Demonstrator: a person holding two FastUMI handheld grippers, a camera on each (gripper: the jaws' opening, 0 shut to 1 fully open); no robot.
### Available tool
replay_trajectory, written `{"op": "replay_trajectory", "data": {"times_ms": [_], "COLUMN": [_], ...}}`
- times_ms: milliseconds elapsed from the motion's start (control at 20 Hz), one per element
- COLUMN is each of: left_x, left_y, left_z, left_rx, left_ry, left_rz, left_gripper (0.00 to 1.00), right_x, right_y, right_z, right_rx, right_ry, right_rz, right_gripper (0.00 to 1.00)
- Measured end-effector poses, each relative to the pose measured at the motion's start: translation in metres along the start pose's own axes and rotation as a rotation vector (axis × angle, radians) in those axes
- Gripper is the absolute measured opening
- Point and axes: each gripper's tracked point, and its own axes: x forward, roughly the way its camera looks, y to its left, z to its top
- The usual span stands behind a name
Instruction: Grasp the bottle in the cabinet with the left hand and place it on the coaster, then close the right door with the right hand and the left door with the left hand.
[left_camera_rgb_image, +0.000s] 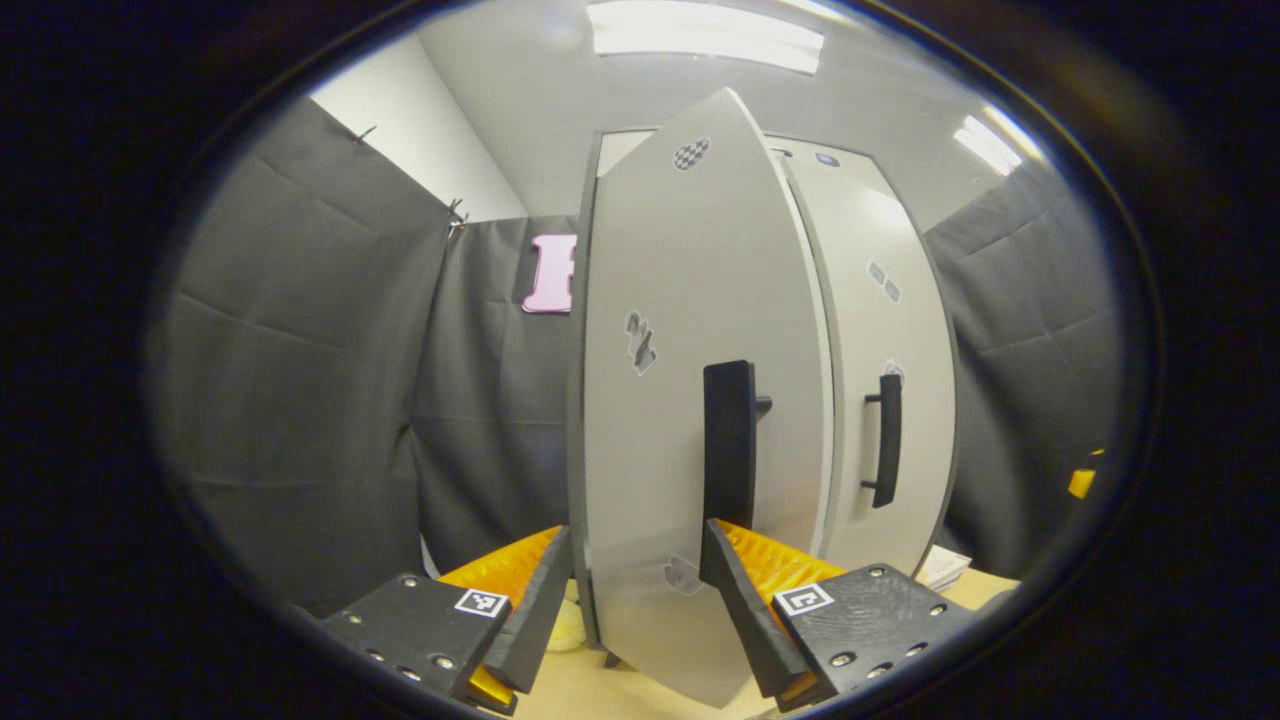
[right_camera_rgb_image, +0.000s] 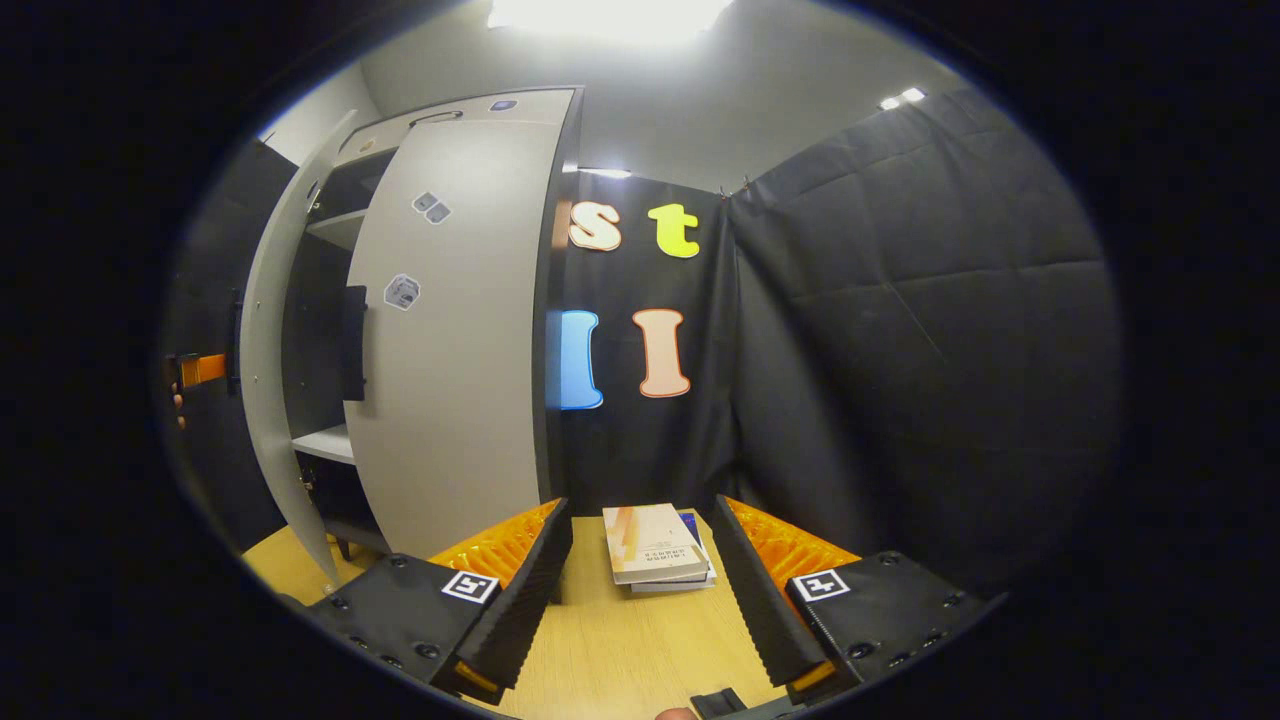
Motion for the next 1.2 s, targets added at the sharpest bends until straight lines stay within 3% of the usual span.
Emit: {"op": "replay_trajectory", "data": {"times_ms": [250, 350, 400, 600, 750, 900, 1200], "left_x": [0.018, 0.020, 0.020, 0.011, -0.005, -0.031, -0.079], "left_y": [-0.027, -0.034, -0.035, -0.038, -0.037, -0.025, 0.022], "left_z": [-0.004, -0.004, -0.004, -0.005, -0.007, -0.009, -0.013], "left_rx": [-0.016, -0.009, -0.005, 0.005, 0.014, 0.021, 0.076], "left_ry": [-0.002, -0.001, -0.002, -0.004, -0.002, 0.011, 0.043], "left_rz": [-0.033, -0.039, -0.037, -0.009, 0.020, 0.043, 0.065], "left_gripper": [0.82, 0.82, 0.82, 0.81, 0.81, 0.82, 0.82], "right_x": [0.000, 0.005, 0.006, 0.014, 0.018, 0.016, -0.015], "right_y": [-0.016, -0.017, -0.018, -0.010, 0.004, 0.017, 0.051], "right_z": [0.000, -0.001, -0.001, -0.001, 0.006, 0.011, 0.032], "right_rx": [0.006, 0.009, 0.009, 0.017, 0.028, 0.016, 0.002], "right_ry": [0.001, 0.002, 0.001, -0.002, -0.017, -0.039, -0.063], "right_rz": [-0.017, -0.010, -0.005, 0.044, 0.105, 0.147, 0.175], "right_gripper": [0.91, 0.87, 0.91, 0.87, 0.91, 0.87, 0.91]}}
